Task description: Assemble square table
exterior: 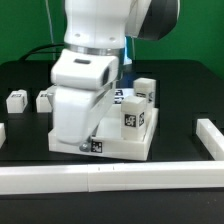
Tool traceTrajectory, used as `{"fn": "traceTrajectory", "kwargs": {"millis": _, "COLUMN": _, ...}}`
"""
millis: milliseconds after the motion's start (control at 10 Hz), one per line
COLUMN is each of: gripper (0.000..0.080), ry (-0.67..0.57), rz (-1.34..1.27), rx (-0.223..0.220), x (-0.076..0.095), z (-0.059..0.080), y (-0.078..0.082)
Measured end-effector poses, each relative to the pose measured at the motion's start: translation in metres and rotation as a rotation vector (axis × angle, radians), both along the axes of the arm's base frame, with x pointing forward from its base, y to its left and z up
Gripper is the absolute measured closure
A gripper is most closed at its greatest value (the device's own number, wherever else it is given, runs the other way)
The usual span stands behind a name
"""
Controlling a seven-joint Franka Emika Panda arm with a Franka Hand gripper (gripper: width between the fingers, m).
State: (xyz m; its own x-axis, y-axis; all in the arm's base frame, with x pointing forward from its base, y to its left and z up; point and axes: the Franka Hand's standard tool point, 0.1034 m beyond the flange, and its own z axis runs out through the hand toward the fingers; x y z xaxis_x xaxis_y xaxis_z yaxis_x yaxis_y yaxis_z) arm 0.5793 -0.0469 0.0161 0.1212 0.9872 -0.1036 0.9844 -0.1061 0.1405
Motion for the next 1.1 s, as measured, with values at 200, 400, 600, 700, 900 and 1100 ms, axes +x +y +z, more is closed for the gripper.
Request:
{"fn": "traceTrajectory", "kwargs": {"millis": 200, "gripper": 0.0729, "ry": 0.003, "rz": 0.131, "rx": -0.026, "x": -0.001, "z": -0.001, "y": 0.001}}
{"fn": "traceTrajectory", "kwargs": {"millis": 400, "gripper": 0.0729, "ry": 0.015, "rz": 0.212, "rx": -0.051, "x": -0.001, "z": -0.001, "y": -0.002}}
{"fn": "traceTrajectory", "kwargs": {"millis": 600, "gripper": 0.0729, "ry": 0.034, "rz": 0.338, "rx": -0.083, "x": -0.002, "z": -0.002, "y": -0.003}}
{"fn": "traceTrajectory", "kwargs": {"millis": 700, "gripper": 0.0729, "ry": 0.014, "rz": 0.416, "rx": -0.09, "x": 0.001, "z": -0.002, "y": 0.011}}
{"fn": "traceTrajectory", "kwargs": {"millis": 900, "gripper": 0.0729, "ry": 0.027, "rz": 0.51, "rx": -0.102, "x": -0.001, "z": -0.003, "y": 0.009}}
{"fn": "traceTrajectory", "kwargs": {"millis": 1100, "gripper": 0.0729, "ry": 0.044, "rz": 0.617, "rx": -0.131, "x": -0.002, "z": -0.004, "y": 0.006}}
